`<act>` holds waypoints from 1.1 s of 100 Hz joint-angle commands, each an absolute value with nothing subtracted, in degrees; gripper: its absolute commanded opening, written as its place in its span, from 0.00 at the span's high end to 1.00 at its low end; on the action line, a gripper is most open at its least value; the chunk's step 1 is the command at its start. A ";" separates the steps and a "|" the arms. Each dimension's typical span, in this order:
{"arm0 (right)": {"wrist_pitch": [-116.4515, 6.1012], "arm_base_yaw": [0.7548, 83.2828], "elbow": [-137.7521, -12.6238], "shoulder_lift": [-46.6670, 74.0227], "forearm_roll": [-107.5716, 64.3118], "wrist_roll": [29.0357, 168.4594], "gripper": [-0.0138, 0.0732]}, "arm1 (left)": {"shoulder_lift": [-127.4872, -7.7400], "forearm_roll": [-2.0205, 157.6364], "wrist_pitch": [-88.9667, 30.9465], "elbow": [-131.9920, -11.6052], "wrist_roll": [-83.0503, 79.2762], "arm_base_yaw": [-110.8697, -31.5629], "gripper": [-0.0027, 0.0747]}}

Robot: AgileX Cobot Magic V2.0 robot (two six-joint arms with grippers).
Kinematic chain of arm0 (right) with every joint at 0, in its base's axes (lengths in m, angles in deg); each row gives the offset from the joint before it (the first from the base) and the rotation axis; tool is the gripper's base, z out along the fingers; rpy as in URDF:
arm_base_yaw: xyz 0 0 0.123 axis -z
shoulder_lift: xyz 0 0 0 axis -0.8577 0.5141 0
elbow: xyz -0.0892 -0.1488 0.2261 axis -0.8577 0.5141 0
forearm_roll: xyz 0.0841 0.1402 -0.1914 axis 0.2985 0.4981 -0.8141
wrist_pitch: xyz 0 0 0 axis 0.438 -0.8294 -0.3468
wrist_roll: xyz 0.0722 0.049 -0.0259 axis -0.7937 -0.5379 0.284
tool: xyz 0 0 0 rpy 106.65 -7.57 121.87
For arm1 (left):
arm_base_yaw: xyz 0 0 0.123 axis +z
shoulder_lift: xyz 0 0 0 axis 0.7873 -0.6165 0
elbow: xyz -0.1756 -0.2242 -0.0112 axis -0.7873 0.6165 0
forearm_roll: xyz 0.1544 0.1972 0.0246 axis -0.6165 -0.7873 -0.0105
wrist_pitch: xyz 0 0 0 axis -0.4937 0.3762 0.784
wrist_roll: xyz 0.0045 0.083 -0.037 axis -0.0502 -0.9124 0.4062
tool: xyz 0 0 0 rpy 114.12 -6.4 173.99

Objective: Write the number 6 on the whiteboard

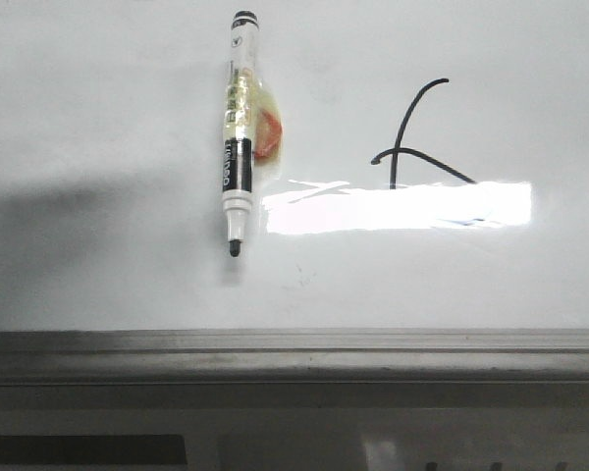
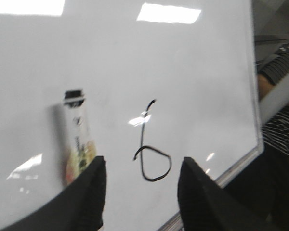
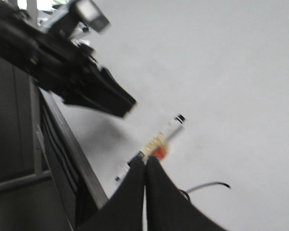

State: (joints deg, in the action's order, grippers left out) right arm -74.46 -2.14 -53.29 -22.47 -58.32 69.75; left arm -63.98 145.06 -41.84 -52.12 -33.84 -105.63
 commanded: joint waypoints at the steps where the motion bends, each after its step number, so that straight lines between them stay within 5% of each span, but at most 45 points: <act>1: -78.07 -1.63 -54.59 -25.52 -62.97 70.17 0.91 | -57.81 136.55 -34.39 -52.92 -33.94 -105.64 0.77; 12: -81.53 -1.63 -52.11 -30.19 -65.07 70.17 0.90 | -51.23 126.68 -24.19 -50.57 -33.94 -105.64 0.99; 110: -80.62 -1.63 -49.96 -33.35 -61.04 70.17 0.90 | -44.20 125.32 -21.99 -45.30 -33.94 -105.64 0.99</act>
State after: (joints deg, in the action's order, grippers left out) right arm -84.46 -2.14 -48.56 -34.03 -59.95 69.75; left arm -44.22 123.82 -21.53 -43.88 -33.94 -105.63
